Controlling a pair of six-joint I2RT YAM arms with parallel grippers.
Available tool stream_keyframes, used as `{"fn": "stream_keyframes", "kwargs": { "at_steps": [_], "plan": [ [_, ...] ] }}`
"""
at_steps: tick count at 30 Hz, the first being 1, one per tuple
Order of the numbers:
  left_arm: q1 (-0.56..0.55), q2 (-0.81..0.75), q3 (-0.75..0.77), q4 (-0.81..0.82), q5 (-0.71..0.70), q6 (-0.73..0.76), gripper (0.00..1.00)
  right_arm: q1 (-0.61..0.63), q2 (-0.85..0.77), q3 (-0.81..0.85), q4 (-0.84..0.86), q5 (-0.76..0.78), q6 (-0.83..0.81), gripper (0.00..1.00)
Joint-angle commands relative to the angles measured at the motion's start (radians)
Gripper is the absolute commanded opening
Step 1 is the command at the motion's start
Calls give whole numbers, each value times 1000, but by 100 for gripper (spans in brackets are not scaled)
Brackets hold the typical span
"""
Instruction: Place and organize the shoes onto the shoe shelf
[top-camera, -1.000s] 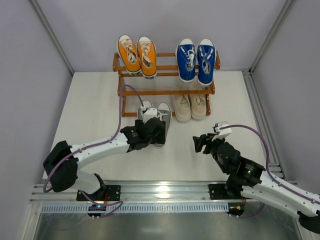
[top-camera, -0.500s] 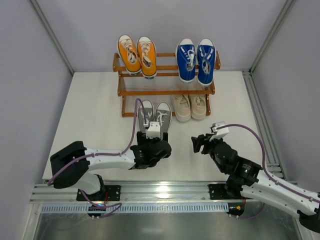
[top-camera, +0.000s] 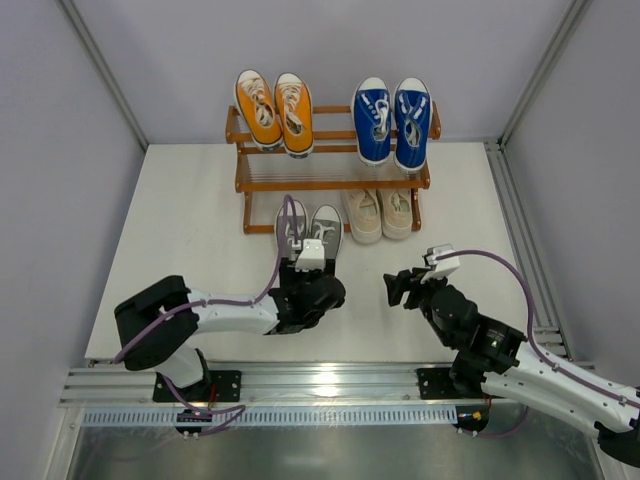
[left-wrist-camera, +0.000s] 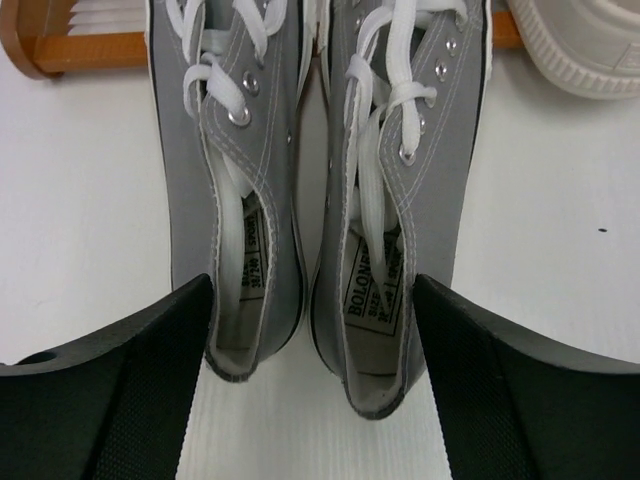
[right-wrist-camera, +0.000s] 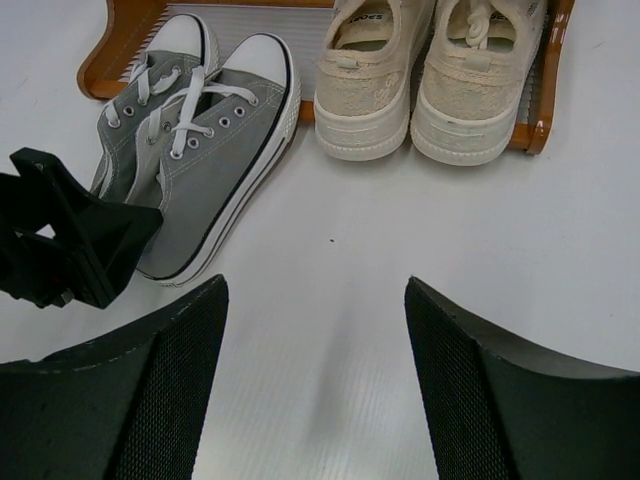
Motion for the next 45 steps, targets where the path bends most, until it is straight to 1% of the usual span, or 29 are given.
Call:
{"fn": "stream_keyframes", "kwargs": {
  "at_steps": [1,2,3,6,12,18,20,22,23,25,26,28,29,30,32,34,36,37,40,43,45],
  "plan": [
    [10,5,-20,181,-10,97,78,5,-15,2,10,7,0,73],
    [13,-4,-28,211,-1,119,73,4,-23,4,5,7,0,73],
    [16,-11,-34,236,16,131,71,5,-24,2,-1,7,2,73],
    [50,-20,-34,236,50,159,67,5,-38,1,-10,7,5,73],
    [127,-20,-19,172,159,168,66,4,-40,-1,-18,6,10,73],
    [153,38,7,98,229,142,68,4,-27,-4,-13,0,17,73],
    [154,55,7,98,253,139,67,5,-27,-4,-15,1,17,73],
    [154,63,6,106,282,139,63,4,-27,-5,-19,3,20,73],
    [154,71,3,110,289,140,56,4,-27,-5,-21,3,20,73],
    [154,77,1,121,303,147,45,5,-30,-7,-21,4,20,73],
    [154,86,3,120,300,147,33,5,-32,-7,-21,4,19,73],
    [154,87,1,112,282,147,19,5,-32,-7,-22,7,19,73],
    [154,81,0,107,271,141,2,5,-32,-5,-24,6,19,73],
    [154,71,-3,101,260,134,0,5,-32,-5,-27,6,17,73],
    [154,46,-22,95,224,136,0,4,-32,-7,-27,7,17,73],
    [154,-23,-40,95,181,144,0,5,-36,-9,-30,7,19,73],
    [154,-83,-57,93,150,176,0,4,-41,-10,-30,7,20,73],
    [154,-141,-59,93,136,192,0,4,-41,-12,-27,7,20,73],
    [154,-224,-51,90,87,265,0,5,-43,-13,-25,9,22,73],
    [156,-262,-34,89,50,324,0,5,-41,-13,-19,9,20,73],
    [157,-273,-37,116,27,354,0,5,-41,-13,-19,6,22,73]
  ]
}}
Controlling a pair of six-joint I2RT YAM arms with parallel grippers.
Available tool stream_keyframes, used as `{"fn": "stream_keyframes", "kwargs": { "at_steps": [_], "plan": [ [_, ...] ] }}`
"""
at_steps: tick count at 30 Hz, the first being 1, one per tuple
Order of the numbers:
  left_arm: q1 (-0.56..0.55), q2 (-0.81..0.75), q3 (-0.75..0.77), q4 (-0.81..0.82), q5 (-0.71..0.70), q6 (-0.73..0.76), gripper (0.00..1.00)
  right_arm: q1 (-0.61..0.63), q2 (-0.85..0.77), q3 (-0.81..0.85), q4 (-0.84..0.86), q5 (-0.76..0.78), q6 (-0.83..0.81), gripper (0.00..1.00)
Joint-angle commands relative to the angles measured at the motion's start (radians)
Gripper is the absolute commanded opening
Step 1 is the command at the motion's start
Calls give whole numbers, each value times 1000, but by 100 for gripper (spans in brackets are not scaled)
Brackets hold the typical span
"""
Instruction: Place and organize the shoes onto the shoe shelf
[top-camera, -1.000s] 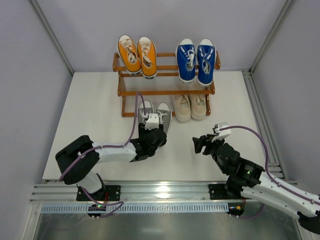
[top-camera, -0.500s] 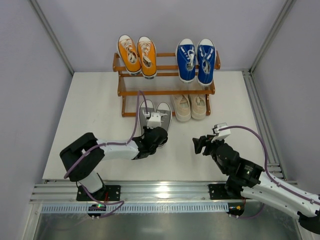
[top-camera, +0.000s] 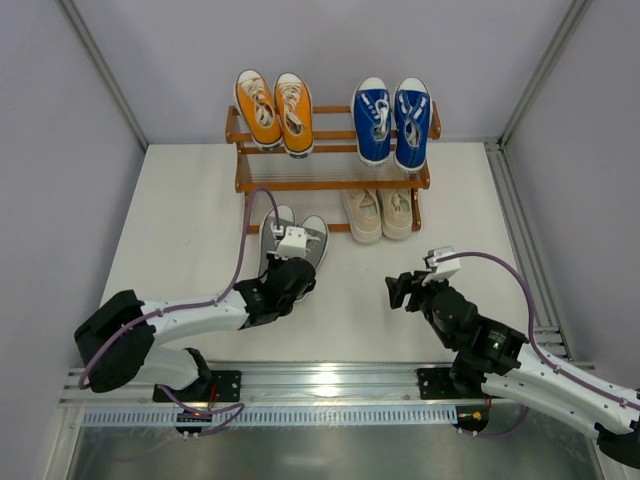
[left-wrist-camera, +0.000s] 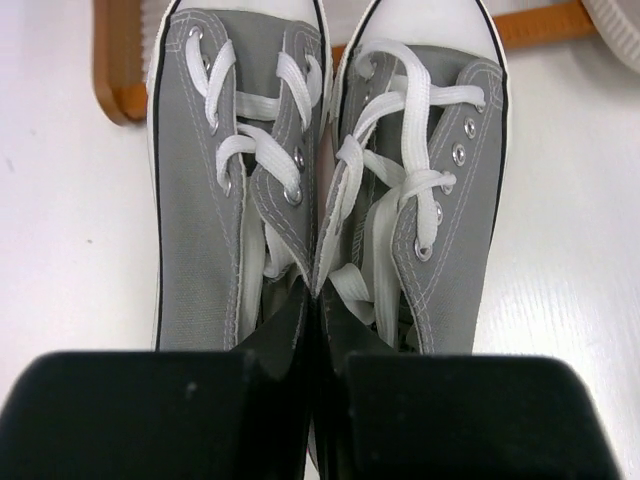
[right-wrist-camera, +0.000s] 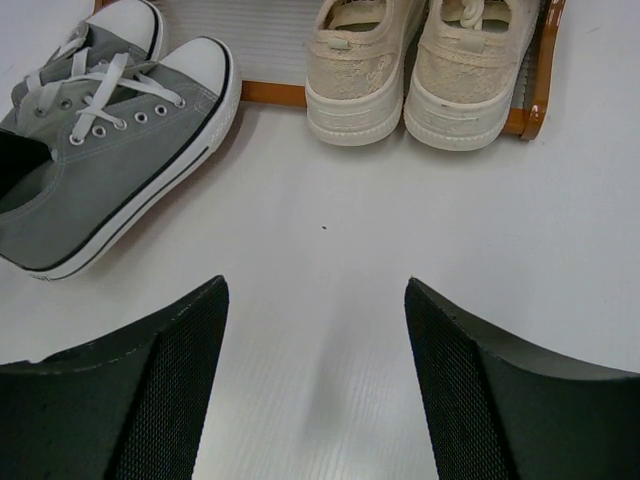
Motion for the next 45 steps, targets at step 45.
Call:
{"fn": "stream_keyframes", "kwargs": {
  "at_steps": [45],
  "plan": [
    [358,274,232,685,152,159,0,4,-9,29,-49,11,10,73]
  ]
}}
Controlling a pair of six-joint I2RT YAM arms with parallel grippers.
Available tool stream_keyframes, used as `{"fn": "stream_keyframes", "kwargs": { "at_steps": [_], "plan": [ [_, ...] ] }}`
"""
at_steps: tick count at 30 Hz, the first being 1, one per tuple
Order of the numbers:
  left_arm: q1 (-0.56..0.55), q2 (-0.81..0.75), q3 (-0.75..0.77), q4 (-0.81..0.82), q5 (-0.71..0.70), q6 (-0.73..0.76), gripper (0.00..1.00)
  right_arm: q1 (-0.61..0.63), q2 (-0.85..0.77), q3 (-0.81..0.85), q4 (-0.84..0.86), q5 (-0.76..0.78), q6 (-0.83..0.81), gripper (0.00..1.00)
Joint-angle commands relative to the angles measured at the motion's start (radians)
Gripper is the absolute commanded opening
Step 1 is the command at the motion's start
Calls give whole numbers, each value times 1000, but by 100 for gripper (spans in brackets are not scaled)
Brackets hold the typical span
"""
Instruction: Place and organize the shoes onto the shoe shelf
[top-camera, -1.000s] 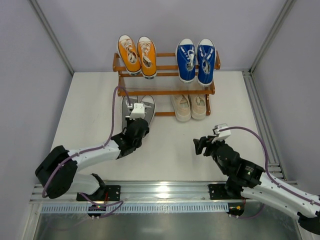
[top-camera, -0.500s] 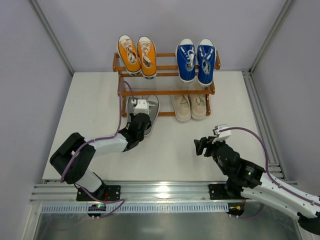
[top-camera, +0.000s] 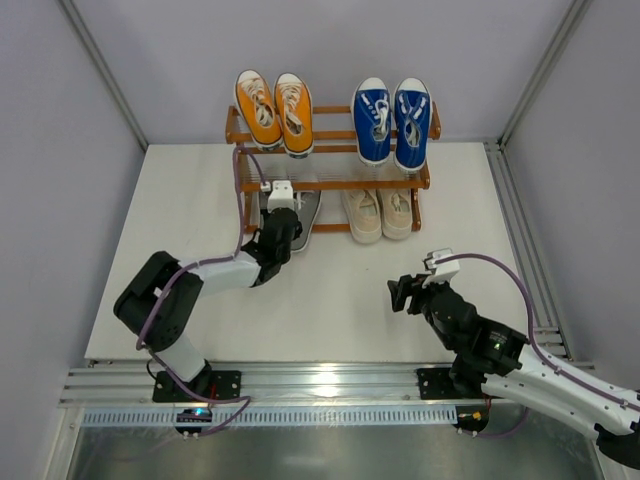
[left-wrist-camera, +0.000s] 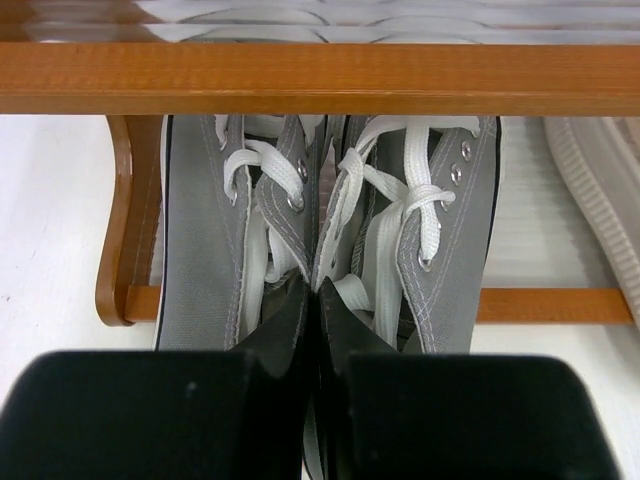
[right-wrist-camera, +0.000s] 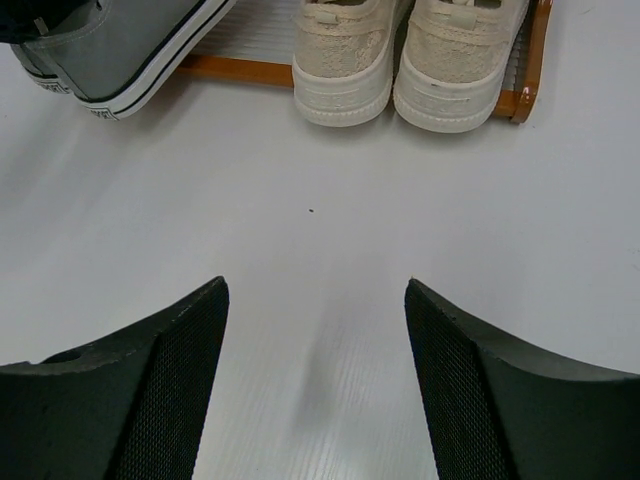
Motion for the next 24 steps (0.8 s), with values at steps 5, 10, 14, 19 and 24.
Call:
{"fn": "stream_keyframes", "kwargs": {
  "at_steps": [5,10,14,19,24],
  "plan": [
    [79,38,92,248,14,-30,0,5,1,33,3,8,5,73],
    [102,55,90,293,48,-40,0,5,20,36,3,2,5,73],
    [109,60,90,312,57,-41,0,5,44,41,4,-3,7,73],
    [124,72,100,329,69,-52,0,5,53,44,6,-5,7,73],
    [138,94,120,343,95,-75,0,5,66,47,6,-6,5,73]
  ]
}}
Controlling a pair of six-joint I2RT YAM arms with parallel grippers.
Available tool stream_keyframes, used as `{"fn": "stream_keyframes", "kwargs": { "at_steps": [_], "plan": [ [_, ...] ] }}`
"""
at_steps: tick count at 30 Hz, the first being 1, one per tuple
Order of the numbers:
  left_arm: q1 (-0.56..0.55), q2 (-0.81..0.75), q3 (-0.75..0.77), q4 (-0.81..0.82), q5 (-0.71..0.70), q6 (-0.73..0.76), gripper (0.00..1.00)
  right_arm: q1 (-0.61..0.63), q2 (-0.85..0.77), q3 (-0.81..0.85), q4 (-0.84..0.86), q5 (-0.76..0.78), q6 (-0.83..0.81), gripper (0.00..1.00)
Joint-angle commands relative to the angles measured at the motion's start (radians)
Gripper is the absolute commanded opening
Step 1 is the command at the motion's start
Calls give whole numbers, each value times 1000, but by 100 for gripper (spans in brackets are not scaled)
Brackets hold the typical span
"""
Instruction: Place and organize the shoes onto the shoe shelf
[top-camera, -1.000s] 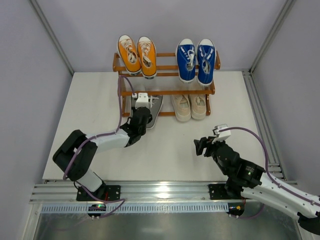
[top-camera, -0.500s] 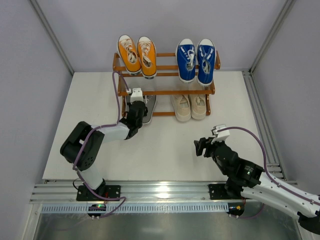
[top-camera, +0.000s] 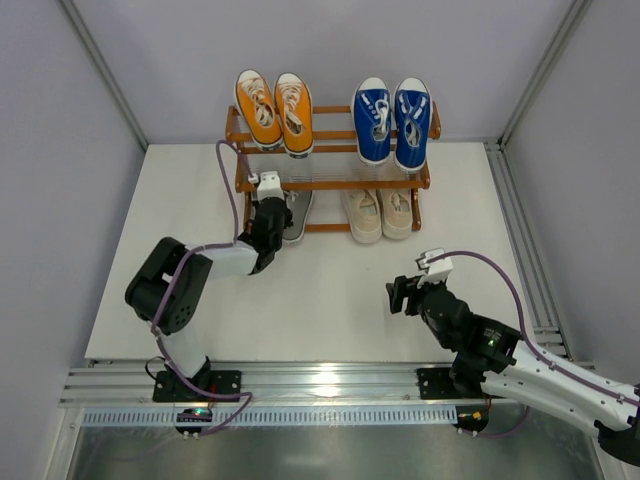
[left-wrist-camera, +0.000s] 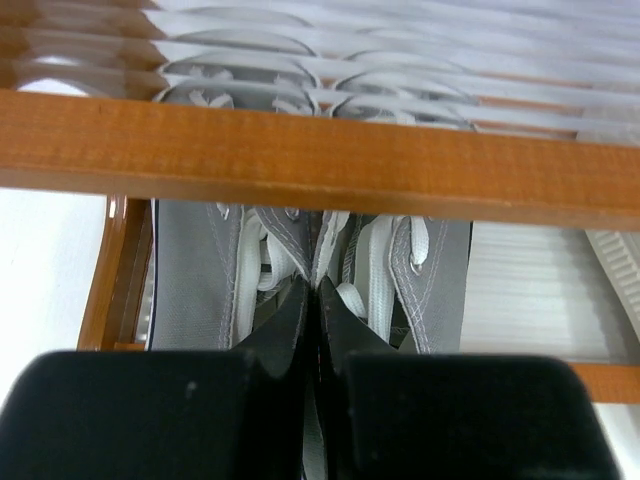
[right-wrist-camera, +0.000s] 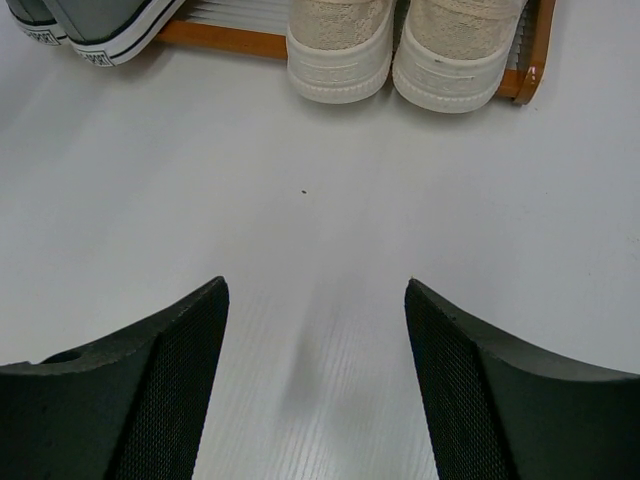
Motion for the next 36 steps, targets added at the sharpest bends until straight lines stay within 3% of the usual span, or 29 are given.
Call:
{"fn": "stream_keyframes", "kwargs": {
  "at_steps": [1,22,36],
  "plan": [
    [16,-15,84,252,-11,-30,0,5,13,45,18,2,5,73],
    [41,71,162,222,16,-48,0,4,13,43,21,-3,5,73],
    [41,30,129,139,-18,-71,0,5,12,39,22,-3,9,73]
  ]
}}
